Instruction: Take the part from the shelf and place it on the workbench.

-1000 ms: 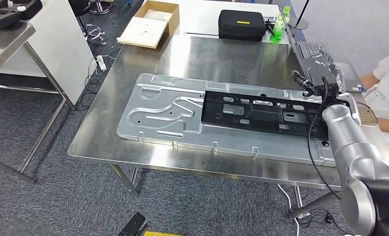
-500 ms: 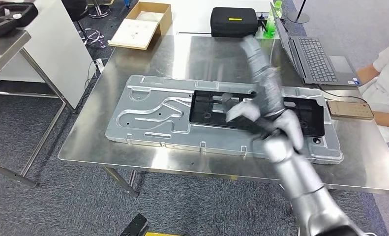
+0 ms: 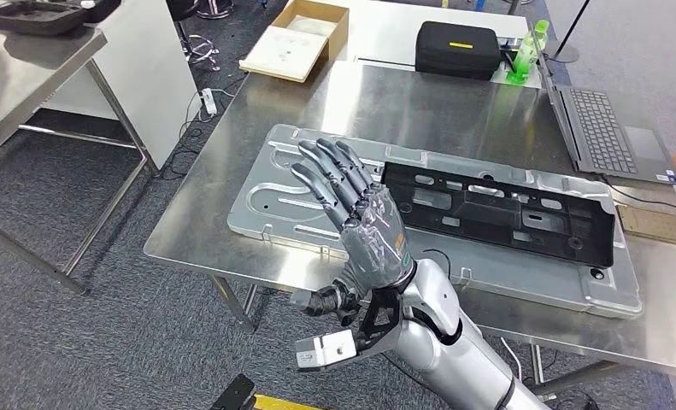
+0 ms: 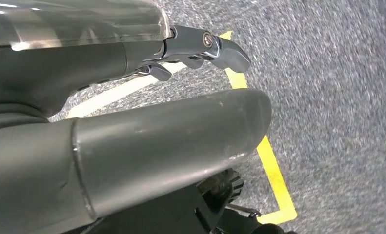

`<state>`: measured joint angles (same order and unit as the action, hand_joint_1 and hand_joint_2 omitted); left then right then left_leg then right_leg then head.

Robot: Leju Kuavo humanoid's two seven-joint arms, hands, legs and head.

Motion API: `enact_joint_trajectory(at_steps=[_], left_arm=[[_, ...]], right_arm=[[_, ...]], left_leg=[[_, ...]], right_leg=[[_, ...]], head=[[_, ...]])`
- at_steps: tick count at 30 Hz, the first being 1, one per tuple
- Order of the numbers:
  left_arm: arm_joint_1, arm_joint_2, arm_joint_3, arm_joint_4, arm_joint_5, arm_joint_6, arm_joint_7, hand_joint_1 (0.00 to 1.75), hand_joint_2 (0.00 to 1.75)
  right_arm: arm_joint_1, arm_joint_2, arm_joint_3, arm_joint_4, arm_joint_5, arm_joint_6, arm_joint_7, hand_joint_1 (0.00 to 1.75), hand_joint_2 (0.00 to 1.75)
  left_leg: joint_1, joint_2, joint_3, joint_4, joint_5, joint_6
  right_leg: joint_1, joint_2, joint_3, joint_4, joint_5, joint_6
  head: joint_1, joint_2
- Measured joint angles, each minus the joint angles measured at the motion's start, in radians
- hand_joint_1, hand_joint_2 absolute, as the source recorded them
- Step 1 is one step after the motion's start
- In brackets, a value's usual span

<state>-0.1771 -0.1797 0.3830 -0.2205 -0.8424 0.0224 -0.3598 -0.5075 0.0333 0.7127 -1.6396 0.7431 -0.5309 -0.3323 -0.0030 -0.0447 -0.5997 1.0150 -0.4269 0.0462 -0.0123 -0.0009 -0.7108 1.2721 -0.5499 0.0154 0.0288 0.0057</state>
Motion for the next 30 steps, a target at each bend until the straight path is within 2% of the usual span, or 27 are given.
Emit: enact_joint_trajectory(at_steps=[1, 3, 4, 5, 7, 9, 11, 12, 13, 14, 15, 16, 17, 19, 20, 22, 23, 25, 26, 27, 28, 29, 30], left_arm=[[-0.001, 0.000, 0.001, 0.000, 0.001, 0.000, 0.000, 0.00, 0.00], [-0.003, 0.000, 0.002, 0.000, 0.004, 0.004, -0.005, 0.00, 0.00], [-0.004, 0.000, 0.003, 0.000, 0.009, 0.009, -0.009, 0.00, 0.00], [-0.004, 0.000, 0.007, 0.000, 0.016, 0.014, -0.013, 0.00, 0.00], [-0.002, 0.002, 0.018, 0.000, 0.032, 0.022, -0.022, 0.00, 0.00], [0.001, 0.005, 0.031, 0.000, 0.046, 0.024, -0.028, 0.00, 0.00], [0.006, 0.006, 0.040, 0.000, 0.050, 0.024, -0.030, 0.00, 0.00], [0.011, 0.006, 0.042, 0.000, 0.049, 0.025, -0.030, 0.00, 0.00], [0.018, 0.006, 0.044, 0.000, 0.048, 0.027, -0.029, 0.00, 0.00], [0.026, 0.007, 0.045, 0.000, 0.048, 0.028, -0.028, 0.00, 0.00], [0.032, 0.007, 0.047, 0.000, 0.048, 0.030, -0.028, 0.00, 0.00], [0.037, 0.008, 0.048, 0.000, 0.048, 0.030, -0.028, 0.00, 0.00], [0.038, 0.008, 0.050, 0.000, 0.048, 0.031, -0.028, 0.00, 0.00], [0.037, 0.008, 0.051, 0.000, 0.048, 0.030, -0.028, 0.00, 0.00], [0.037, 0.008, 0.052, 0.000, 0.048, 0.030, -0.028, 0.00, 0.00], [0.041, 0.009, 0.054, 0.000, 0.048, 0.030, -0.027, 0.00, 0.00], [0.043, 0.009, 0.055, 0.000, 0.048, 0.030, -0.027, 0.00, 0.00], [0.043, 0.009, 0.057, 0.000, 0.048, 0.030, -0.028, 0.00, 0.00], [0.041, 0.009, 0.057, 0.000, 0.048, 0.030, -0.028, 0.00, 0.00], [0.040, 0.009, 0.058, 0.000, 0.048, 0.030, -0.028, 0.00, 0.00], [0.040, 0.008, 0.058, 0.000, 0.048, 0.030, -0.028, 0.00, 0.00], [0.041, 0.008, 0.059, 0.000, 0.048, 0.030, -0.028, 0.00, 0.00], [0.041, 0.008, 0.059, 0.000, 0.049, 0.030, -0.028, 0.00, 0.00]], right_arm=[[0.000, 0.000, 0.004, -0.004, 0.000, 0.000, 0.000, 0.00, 0.00], [-0.002, 0.000, 0.010, -0.012, -0.001, 0.000, 0.001, 0.00, 0.00], [-0.004, 0.001, 0.013, -0.015, -0.004, 0.000, 0.001, 0.00, 0.00], [-0.005, 0.001, 0.017, -0.016, -0.007, 0.001, 0.001, 0.00, 0.00], [-0.012, 0.005, 0.026, -0.017, -0.017, 0.005, 0.000, 0.00, 0.00], [-0.021, 0.013, 0.035, -0.017, -0.023, 0.010, 0.000, 0.00, 0.00], [-0.028, 0.018, 0.041, -0.016, -0.026, 0.012, 0.000, 0.00, 0.00], [-0.029, 0.019, 0.042, -0.016, -0.026, 0.012, 0.000, 0.00, 0.00], [-0.029, 0.019, 0.043, -0.015, -0.027, 0.011, 0.000, 0.00, 0.00], [-0.029, 0.018, 0.043, -0.014, -0.028, 0.010, 0.000, 0.00, 0.00], [-0.029, 0.018, 0.044, -0.012, -0.031, 0.010, 0.000, 0.00, 0.00], [-0.029, 0.018, 0.044, -0.012, -0.034, 0.009, 0.000, 0.00, 0.00], [-0.029, 0.018, 0.044, -0.011, -0.038, 0.008, 0.000, 0.00, 0.00], [-0.030, 0.017, 0.044, -0.010, -0.042, 0.004, 0.000, 0.00, 0.00], [-0.030, 0.017, 0.044, -0.010, -0.043, 0.002, -0.001, 0.00, 0.00], [-0.031, 0.017, 0.045, -0.008, -0.044, 0.000, -0.001, 0.00, 0.00], [-0.031, 0.017, 0.045, -0.008, -0.044, -0.001, -0.002, 0.00, 0.00], [-0.031, 0.016, 0.045, -0.007, -0.044, -0.002, -0.002, 0.00, 0.00], [-0.030, 0.015, 0.045, -0.006, -0.044, -0.003, -0.002, 0.00, 0.00], [-0.028, 0.013, 0.045, -0.005, -0.044, -0.003, -0.002, 0.00, 0.00], [-0.026, 0.011, 0.045, -0.003, -0.044, -0.003, -0.002, 0.00, 0.00], [-0.025, 0.009, 0.045, -0.002, -0.044, -0.003, -0.002, 0.00, 0.00], [-0.024, 0.008, 0.045, -0.001, -0.044, -0.003, -0.002, 0.00, 0.00]], left_leg=[[0.000, -0.011, 0.000, 0.002, 0.000, -0.001], [-0.002, -0.033, -0.004, 0.007, 0.000, -0.007], [0.000, -0.041, -0.007, 0.008, 0.001, -0.012], [0.002, -0.049, -0.010, 0.008, 0.002, -0.018], [0.006, -0.061, -0.013, 0.007, 0.004, -0.030], [0.004, -0.033, -0.029, 0.040, -0.019, -0.041], [0.007, 0.012, -0.078, 0.145, -0.079, -0.052], [0.011, 0.024, -0.109, 0.209, -0.108, -0.057], [0.014, 0.030, -0.130, 0.254, -0.122, -0.063], [0.017, 0.034, -0.136, 0.267, -0.119, -0.067], [0.020, 0.040, -0.121, 0.241, -0.098, -0.070], [0.022, 0.052, -0.090, 0.184, -0.066, -0.072], [0.021, 0.072, -0.055, 0.115, -0.040, -0.072], [0.016, 0.095, -0.007, 0.022, -0.012, -0.060], [0.013, 0.096, -0.002, 0.008, -0.012, -0.053], [0.012, 0.076, -0.003, 0.006, -0.008, -0.037], [0.013, 0.067, -0.002, 0.003, -0.005, -0.031], [0.017, 0.050, 0.001, -0.004, 0.001, -0.018], [0.016, 0.040, 0.000, -0.005, 0.002, -0.014], [0.016, 0.030, -0.001, -0.004, 0.002, -0.012], [0.015, 0.018, -0.001, -0.003, 0.002, -0.011], [0.014, 0.005, -0.002, -0.002, 0.002, -0.010], [0.013, -0.009, -0.002, 0.000, 0.002, -0.011]], right_leg=[[0.000, 0.011, 0.033, -0.063, 0.035, -0.005], [0.001, 0.050, 0.095, -0.187, 0.081, -0.014], [0.002, 0.062, 0.111, -0.221, 0.088, -0.017], [0.005, 0.065, 0.115, -0.232, 0.087, -0.018], [0.004, 0.045, 0.119, -0.241, 0.093, -0.024], [-0.002, 0.023, 0.127, -0.254, 0.099, -0.035], [-0.003, -0.002, 0.131, -0.261, 0.100, -0.041], [-0.002, -0.016, 0.131, -0.261, 0.099, -0.043], [-0.002, -0.029, 0.130, -0.260, 0.098, -0.042], [-0.002, -0.041, 0.130, -0.259, 0.096, -0.041], [-0.002, -0.053, 0.130, -0.257, 0.094, -0.039], [-0.003, -0.064, 0.131, -0.254, 0.090, -0.036], [-0.003, -0.075, 0.132, -0.251, 0.087, -0.032], [0.002, -0.094, 0.134, -0.245, 0.080, -0.021], [0.005, -0.102, 0.135, -0.245, 0.078, -0.016], [0.006, -0.114, 0.138, -0.246, 0.076, -0.005], [0.004, -0.104, 0.138, -0.240, 0.069, 0.001], [-0.002, -0.057, 0.111, -0.178, 0.026, 0.009], [-0.003, -0.031, 0.083, -0.118, -0.006, 0.010], [-0.003, -0.015, 0.050, -0.050, -0.036, 0.011], [-0.002, -0.007, 0.021, 0.005, -0.052, 0.010], [-0.002, -0.003, 0.005, 0.029, -0.049, 0.009], [-0.002, 0.000, 0.008, 0.015, -0.026, 0.007]], head=[[0.000, 0.000], [0.000, 0.000], [0.000, 0.000], [0.000, 0.000], [0.000, 0.000], [-0.003, 0.000], [-0.008, 0.000], [-0.010, 0.000], [-0.010, 0.000], [-0.010, 0.000], [-0.010, 0.000], [-0.010, 0.000], [-0.010, 0.000], [-0.009, 0.000], [-0.009, 0.000], [-0.009, 0.000], [-0.009, 0.000], [-0.009, 0.000], [-0.009, 0.000], [-0.009, 0.000], [-0.009, 0.000], [-0.009, 0.000], [-0.009, 0.000]])
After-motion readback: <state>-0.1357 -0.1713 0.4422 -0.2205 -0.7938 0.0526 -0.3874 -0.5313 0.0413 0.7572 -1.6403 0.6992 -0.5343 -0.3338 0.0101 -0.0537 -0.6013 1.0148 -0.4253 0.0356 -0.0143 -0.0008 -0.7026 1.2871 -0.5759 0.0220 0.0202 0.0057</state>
